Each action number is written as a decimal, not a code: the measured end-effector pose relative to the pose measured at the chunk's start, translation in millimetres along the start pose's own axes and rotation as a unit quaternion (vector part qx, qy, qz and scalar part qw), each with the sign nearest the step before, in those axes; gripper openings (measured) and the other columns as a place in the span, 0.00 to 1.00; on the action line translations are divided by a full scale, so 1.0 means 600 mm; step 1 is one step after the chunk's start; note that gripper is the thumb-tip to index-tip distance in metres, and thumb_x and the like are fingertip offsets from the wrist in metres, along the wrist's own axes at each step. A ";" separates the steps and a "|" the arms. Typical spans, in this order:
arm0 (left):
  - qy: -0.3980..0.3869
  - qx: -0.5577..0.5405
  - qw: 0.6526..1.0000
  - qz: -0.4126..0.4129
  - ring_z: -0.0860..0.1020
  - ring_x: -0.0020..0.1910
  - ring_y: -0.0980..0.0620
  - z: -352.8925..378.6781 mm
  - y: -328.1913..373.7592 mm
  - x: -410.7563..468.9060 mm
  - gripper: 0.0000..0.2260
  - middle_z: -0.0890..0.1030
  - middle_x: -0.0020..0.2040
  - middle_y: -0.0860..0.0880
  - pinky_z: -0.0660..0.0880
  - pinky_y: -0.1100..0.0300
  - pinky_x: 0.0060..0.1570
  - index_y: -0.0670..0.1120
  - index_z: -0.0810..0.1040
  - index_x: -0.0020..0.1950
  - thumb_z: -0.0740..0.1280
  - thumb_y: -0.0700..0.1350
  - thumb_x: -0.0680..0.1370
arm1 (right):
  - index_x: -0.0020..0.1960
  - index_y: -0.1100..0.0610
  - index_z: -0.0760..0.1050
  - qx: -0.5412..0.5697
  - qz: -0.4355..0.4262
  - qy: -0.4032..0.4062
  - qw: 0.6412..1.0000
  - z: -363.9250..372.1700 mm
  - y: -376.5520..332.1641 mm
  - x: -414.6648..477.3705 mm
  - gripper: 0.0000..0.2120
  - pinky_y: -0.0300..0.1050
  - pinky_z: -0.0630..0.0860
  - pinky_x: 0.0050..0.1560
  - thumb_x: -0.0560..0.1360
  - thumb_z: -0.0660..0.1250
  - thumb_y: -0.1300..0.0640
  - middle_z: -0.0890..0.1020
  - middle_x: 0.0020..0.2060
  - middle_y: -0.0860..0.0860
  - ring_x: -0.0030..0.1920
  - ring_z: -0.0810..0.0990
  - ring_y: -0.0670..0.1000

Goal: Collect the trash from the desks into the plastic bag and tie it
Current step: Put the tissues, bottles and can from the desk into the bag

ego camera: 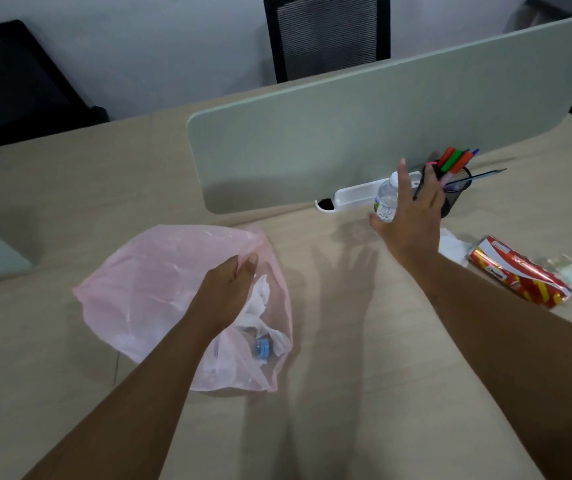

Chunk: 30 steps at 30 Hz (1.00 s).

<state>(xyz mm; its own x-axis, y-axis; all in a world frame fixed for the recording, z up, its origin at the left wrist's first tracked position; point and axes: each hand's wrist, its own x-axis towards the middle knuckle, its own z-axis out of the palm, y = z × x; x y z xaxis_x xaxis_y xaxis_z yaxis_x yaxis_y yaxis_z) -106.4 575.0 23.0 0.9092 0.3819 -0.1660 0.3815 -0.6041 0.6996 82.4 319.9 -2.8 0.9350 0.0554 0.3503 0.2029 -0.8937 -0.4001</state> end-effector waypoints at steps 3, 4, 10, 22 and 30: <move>0.002 0.004 1.000 -0.002 0.78 0.48 0.55 -0.006 0.001 0.015 0.22 0.82 0.50 0.51 0.74 0.56 0.54 0.49 0.78 0.57 0.51 0.61 0.82 | 0.77 0.50 0.56 0.008 -0.012 -0.082 0.997 0.009 0.003 0.041 0.36 0.57 0.63 0.68 0.74 0.67 0.50 0.60 0.73 0.64 0.69 0.63 0.66; 0.003 0.006 1.000 -0.002 0.78 0.48 0.56 -0.008 -0.001 0.018 0.22 0.82 0.51 0.51 0.73 0.57 0.53 0.49 0.78 0.57 0.51 0.61 0.82 | 0.76 0.51 0.57 0.027 -0.006 -0.111 0.993 0.012 0.006 0.043 0.32 0.57 0.67 0.65 0.76 0.66 0.53 0.62 0.71 0.64 0.67 0.66 0.66; 0.039 -0.006 0.999 0.007 0.78 0.51 0.52 -0.032 -0.010 0.010 0.22 0.80 0.54 0.52 0.70 0.58 0.53 0.49 0.77 0.62 0.52 0.60 0.82 | 0.70 0.54 0.64 0.141 -0.037 -0.083 0.986 0.001 -0.035 -0.018 0.22 0.51 0.72 0.52 0.78 0.64 0.57 0.69 0.63 0.60 0.55 0.75 0.61; 0.094 -0.025 0.995 0.025 0.76 0.43 0.56 -0.060 0.001 -0.034 0.19 0.78 0.43 0.53 0.71 0.62 0.40 0.47 0.73 0.51 0.51 0.59 0.82 | 0.66 0.46 0.64 0.438 0.074 -0.201 0.873 0.031 -0.239 -0.291 0.22 0.50 0.80 0.52 0.75 0.68 0.46 0.74 0.57 0.51 0.52 0.79 0.50; 0.068 -0.038 0.996 0.038 0.70 0.33 0.54 -0.039 -0.002 -0.036 0.23 0.76 0.37 0.44 0.68 0.55 0.36 0.42 0.69 0.45 0.54 0.62 0.81 | 0.72 0.42 0.63 0.082 -0.077 -0.362 0.925 0.062 -0.178 -0.278 0.26 0.54 0.65 0.62 0.75 0.62 0.46 0.67 0.68 0.51 0.65 0.66 0.58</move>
<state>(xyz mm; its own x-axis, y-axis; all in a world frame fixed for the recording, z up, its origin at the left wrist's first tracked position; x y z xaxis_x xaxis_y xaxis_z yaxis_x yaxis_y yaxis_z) -130.5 584.0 42.1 0.9017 0.4319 -0.0185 0.2946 -0.5826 0.7575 -84.3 422.5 -50.3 0.8288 0.5138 -0.2216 0.3367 -0.7742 -0.5360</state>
